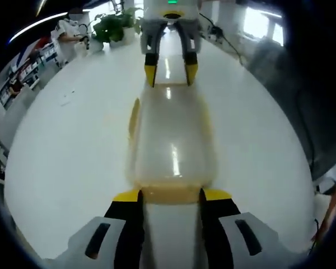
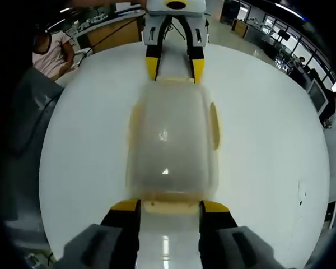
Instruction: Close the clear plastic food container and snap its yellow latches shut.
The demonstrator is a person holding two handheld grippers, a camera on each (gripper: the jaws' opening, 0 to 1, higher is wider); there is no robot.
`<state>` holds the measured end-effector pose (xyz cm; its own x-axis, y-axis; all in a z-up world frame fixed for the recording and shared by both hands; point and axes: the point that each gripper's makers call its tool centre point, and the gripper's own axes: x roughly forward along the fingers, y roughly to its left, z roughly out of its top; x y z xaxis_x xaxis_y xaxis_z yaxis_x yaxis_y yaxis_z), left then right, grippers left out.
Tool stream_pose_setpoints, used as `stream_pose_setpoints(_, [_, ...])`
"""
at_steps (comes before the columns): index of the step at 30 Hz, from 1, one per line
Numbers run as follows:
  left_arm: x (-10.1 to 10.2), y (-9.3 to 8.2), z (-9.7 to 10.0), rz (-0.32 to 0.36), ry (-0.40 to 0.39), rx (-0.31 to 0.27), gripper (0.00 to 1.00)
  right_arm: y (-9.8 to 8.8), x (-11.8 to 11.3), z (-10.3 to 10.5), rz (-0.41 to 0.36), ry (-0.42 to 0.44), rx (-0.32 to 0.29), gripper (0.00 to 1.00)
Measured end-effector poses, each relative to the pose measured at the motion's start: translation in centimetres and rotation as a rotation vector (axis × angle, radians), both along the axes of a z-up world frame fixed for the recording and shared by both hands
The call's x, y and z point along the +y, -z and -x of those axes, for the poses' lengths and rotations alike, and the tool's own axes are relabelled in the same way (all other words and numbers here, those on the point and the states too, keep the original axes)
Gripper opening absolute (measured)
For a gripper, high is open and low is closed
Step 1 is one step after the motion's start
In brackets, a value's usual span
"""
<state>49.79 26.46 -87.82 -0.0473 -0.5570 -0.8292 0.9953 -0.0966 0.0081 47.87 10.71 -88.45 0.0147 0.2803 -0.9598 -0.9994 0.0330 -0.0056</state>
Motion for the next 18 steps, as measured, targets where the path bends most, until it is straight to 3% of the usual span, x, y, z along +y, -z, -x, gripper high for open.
stream_pose_setpoints(4, [0.7, 0.1, 0.7, -0.024, 0.008, -0.013, 0.38, -0.1, 0.3, 0.3, 0.004, -0.033, -0.01, 0.37])
stream_pose_setpoints(8, [1.6, 0.2, 1.0, 0.015, -0.017, -0.007, 0.38, 0.4, 0.9, 0.8, -0.001, -0.058, 0.003, 0.38])
stream_pose_setpoints(14, [1.9, 0.2, 1.7, 0.015, -0.031, -0.009, 0.38, 0.3, 1.5, 0.7, -0.003, -0.073, 0.009, 0.38])
stream_pose_setpoints(18, [1.7, 0.3, 1.3, -0.031, -0.03, -0.012, 0.38, 0.4, 1.3, 0.5, -0.028, -0.064, 0.014, 0.38])
